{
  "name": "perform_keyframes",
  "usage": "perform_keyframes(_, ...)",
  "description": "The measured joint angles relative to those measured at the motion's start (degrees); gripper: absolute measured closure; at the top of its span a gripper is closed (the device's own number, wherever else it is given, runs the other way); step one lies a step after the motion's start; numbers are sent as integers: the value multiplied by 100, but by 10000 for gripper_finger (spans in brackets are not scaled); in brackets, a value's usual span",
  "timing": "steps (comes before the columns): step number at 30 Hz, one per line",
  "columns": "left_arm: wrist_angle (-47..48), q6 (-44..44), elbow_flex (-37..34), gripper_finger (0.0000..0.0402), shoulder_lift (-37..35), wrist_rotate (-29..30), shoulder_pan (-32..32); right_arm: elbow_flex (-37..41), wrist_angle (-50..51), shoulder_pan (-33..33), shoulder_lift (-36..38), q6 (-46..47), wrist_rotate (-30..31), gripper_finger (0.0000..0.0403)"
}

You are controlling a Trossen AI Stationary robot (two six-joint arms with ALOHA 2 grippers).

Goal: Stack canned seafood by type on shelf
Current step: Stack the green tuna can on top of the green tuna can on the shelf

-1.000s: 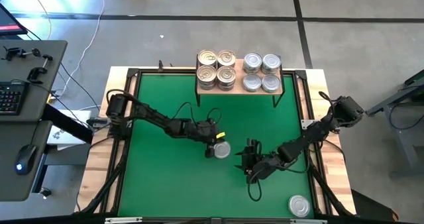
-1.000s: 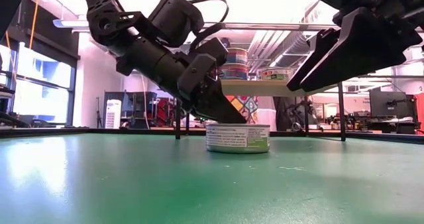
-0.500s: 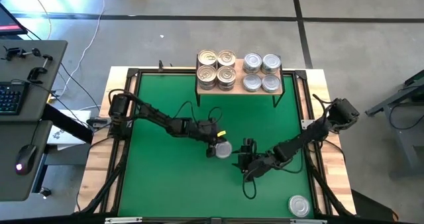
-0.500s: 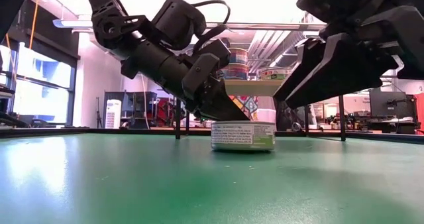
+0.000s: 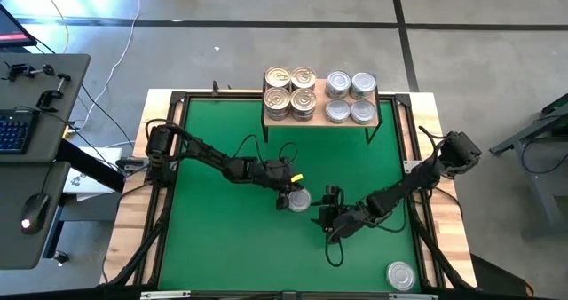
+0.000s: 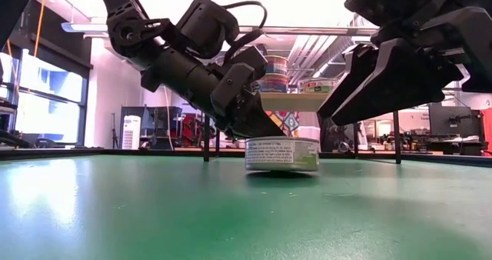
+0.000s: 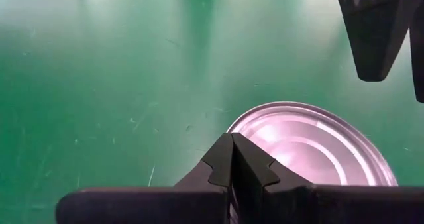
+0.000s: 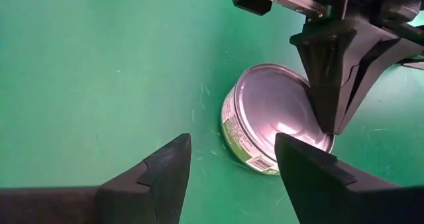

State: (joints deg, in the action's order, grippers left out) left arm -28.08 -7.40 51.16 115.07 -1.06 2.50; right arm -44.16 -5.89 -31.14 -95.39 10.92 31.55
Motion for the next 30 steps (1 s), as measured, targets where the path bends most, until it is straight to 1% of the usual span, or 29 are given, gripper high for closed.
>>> perform_keyframes(6,-74,-9,-70,402,28,11,-111,0,-7,0,0,-52,0,190)
perform_keyframes(8,122,-42,-140,401,41,13,-145,0,-24,0,0,-52,0,190)
perform_keyframes(9,-160,-45,-218,401,76,10,-155,0,-24,0,0,-56,0,190)
perform_keyframes(10,119,-56,-203,402,47,13,-154,0,-28,0,0,-77,11,190)
perform_keyframes(12,-174,-74,-291,402,65,0,-146,0,-35,0,0,-97,153,190)
perform_keyframes(17,-196,-90,-297,402,54,18,-111,-2,30,0,9,-131,637,190)
perform_keyframes(19,-210,-90,-297,402,52,32,-89,-2,440,27,84,244,947,190)
perform_keyframes(21,-216,-90,-297,402,52,65,-63,-2,1125,120,256,889,1182,190)
perform_keyframes(23,-222,-92,-296,402,52,93,-44,-2,1833,256,429,1434,1211,190)
perform_keyframes(24,-233,-90,-296,402,52,97,-41,-2,2096,324,478,1555,1216,190)
perform_keyframes(25,-263,-90,-297,402,52,94,-41,0,2272,383,498,1546,1233,190)
perform_keyframes(27,-335,-90,-298,402,52,90,-39,0,2304,544,498,1174,1255,190)
perform_keyframes(30,-443,-87,-302,402,59,47,-15,0,1929,1017,470,430,824,190)
